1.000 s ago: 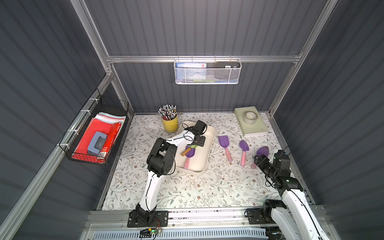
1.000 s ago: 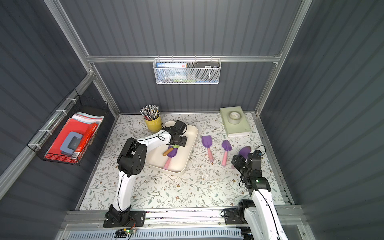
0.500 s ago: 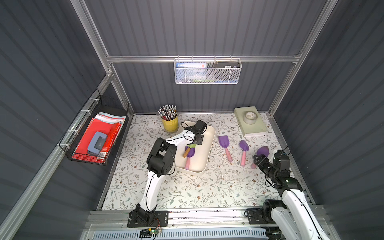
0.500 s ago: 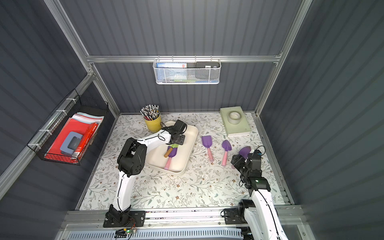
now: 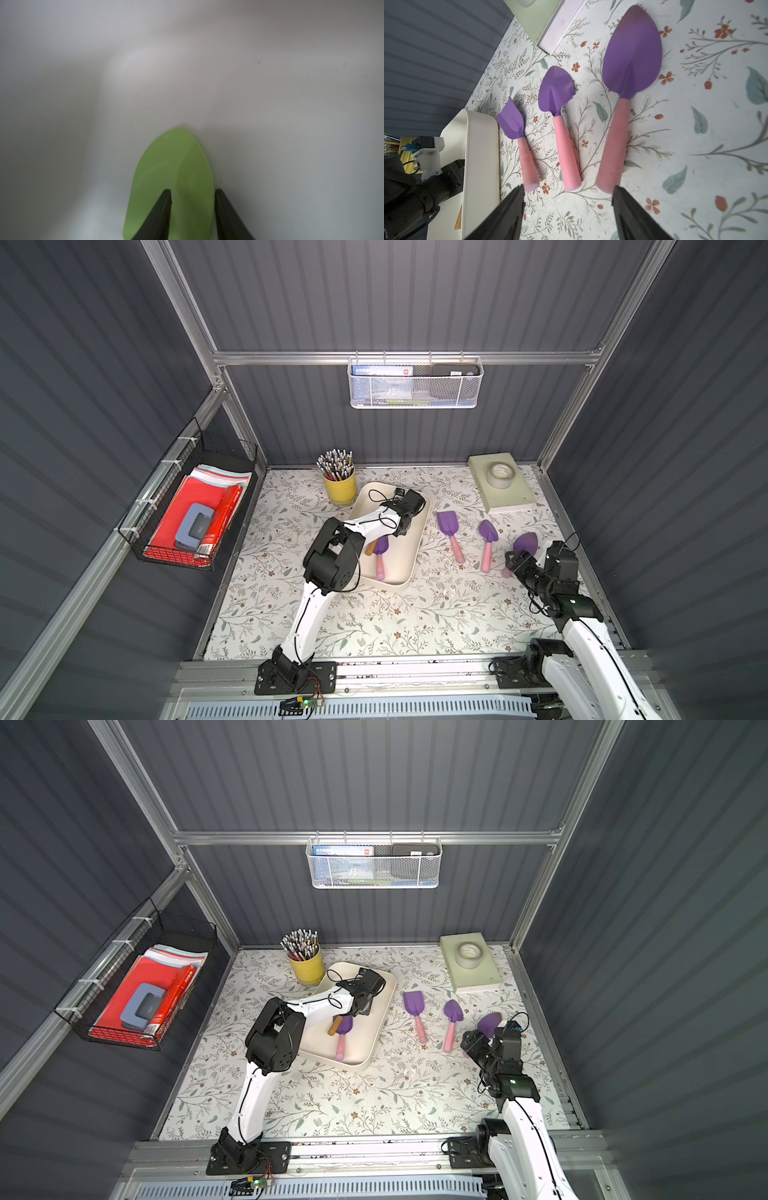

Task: Take the shovel out of the storage box
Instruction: Pick up the shovel from the storage box.

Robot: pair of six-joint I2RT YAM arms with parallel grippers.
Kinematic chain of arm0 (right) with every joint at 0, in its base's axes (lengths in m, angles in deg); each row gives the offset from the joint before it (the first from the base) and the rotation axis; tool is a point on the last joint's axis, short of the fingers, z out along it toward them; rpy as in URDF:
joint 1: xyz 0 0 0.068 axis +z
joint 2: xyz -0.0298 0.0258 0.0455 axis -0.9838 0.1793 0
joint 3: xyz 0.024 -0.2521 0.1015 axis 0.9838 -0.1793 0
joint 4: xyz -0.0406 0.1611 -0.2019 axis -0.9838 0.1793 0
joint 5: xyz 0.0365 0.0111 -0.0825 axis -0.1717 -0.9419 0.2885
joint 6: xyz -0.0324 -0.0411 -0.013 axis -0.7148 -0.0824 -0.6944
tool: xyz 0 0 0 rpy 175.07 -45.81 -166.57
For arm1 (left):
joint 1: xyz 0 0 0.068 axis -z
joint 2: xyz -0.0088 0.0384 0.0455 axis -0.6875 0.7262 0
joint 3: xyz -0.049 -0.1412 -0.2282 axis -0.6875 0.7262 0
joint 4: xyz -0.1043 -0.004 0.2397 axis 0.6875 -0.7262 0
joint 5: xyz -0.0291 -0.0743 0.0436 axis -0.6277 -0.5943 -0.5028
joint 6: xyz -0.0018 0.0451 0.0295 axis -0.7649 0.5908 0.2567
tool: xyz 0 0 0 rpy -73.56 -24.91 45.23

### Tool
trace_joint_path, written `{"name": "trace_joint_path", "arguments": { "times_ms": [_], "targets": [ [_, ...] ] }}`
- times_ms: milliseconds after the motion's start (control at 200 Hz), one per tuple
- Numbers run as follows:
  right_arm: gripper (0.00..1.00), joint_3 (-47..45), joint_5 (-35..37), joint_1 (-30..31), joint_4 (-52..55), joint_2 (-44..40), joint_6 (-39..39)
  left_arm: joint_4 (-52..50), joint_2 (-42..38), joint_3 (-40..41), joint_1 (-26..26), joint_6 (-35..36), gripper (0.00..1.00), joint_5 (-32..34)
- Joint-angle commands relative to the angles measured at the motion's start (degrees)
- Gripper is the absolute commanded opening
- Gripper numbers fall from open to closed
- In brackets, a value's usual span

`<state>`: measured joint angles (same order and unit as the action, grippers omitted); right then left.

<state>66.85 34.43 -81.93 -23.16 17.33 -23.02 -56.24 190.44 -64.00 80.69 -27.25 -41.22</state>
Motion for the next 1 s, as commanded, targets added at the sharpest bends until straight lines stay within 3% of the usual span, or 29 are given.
{"name": "trace_joint_path", "arguments": {
  "times_ms": [0,145,340,540,580,755,870,996],
  "targets": [
    [0.71,-0.88,-0.50,-0.20,-1.12,0.03,0.28,-5.25,3.34,0.69,-0.25,-2.49,0.29,1.28],
    [0.71,-0.90,-1.17,-0.18,-1.77,0.80,0.19,-5.51,3.25,0.05,-0.28,-2.95,0.12,2.07],
    [0.71,-0.77,-1.90,-0.20,-2.23,1.10,0.11,-6.02,3.00,-0.89,-0.26,-3.60,0.00,3.12],
    [0.71,-0.32,-5.05,-0.15,-4.26,0.89,-0.59,-7.48,2.47,-5.26,-0.28,-5.28,0.00,4.09],
    [0.71,-0.30,-8.88,0.04,-5.45,0.93,-0.68,-7.71,2.03,-6.72,-0.25,-5.09,0.00,3.96],
    [0.70,-0.30,-14.00,2.28,-11.11,-0.44,-0.30,-6.90,0.63,-13.66,-0.27,-3.93,0.00,-1.78],
    [0.70,0.12,-16.75,6.11,-15.79,-0.23,0.06,-6.16,-0.97,-17.51,-0.30,-3.74,0.00,-5.58],
    [0.70,2.22,-13.20,13.69,-17.79,2.77,-1.57,-6.56,-3.41,-19.72,-0.30,-0.41,0.00,-9.30]
  ]
}}
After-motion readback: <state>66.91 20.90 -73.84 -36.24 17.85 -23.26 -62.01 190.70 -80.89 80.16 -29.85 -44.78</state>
